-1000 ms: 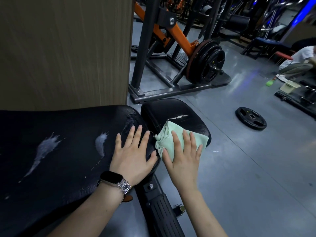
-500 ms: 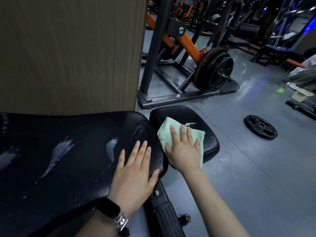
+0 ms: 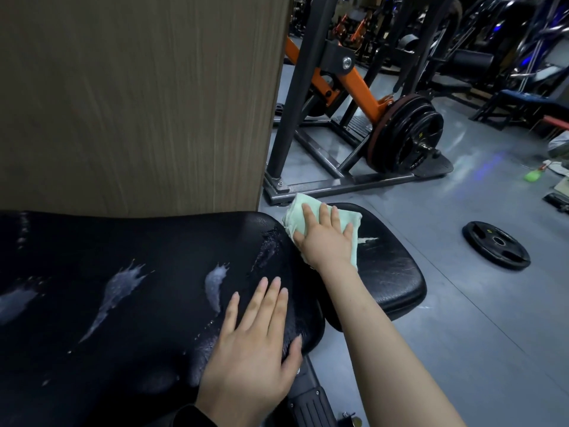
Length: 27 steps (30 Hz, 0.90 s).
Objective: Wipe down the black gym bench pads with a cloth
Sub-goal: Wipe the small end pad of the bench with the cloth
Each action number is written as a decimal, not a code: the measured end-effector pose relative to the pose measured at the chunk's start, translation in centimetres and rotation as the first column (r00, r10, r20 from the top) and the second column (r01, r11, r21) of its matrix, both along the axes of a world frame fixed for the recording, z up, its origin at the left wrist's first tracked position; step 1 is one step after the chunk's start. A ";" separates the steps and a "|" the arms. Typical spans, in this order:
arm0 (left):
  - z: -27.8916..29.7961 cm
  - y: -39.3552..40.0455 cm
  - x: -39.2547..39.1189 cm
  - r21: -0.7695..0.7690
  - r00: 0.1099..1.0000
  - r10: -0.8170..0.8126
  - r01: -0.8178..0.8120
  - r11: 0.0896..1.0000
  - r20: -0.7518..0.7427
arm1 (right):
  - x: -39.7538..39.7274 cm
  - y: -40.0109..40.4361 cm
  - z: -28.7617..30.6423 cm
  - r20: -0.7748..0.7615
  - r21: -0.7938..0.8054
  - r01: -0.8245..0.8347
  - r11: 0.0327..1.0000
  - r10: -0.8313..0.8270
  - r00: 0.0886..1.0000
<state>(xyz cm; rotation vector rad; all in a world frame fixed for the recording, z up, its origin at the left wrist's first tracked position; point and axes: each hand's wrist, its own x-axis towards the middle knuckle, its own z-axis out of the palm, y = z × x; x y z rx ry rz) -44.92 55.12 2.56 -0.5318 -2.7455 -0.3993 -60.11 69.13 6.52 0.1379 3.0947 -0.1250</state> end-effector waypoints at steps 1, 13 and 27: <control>0.0 0.1 0.0 0.007 1.000 0.002 -0.002 1.000 -0.004 | -0.5 -0.1 0.1 0.006 -0.002 -0.005 1.000 0.006 1.000; 0.2 0.0 0.0 0.006 1.000 0.013 -0.013 1.000 0.003 | 2.6 0.7 0.2 -0.005 -0.029 -0.078 0.997 0.078 0.997; -0.5 0.6 -0.1 0.042 0.997 0.047 -0.044 0.998 -0.068 | -0.8 -0.7 -0.1 0.009 0.017 -0.063 0.998 0.062 0.998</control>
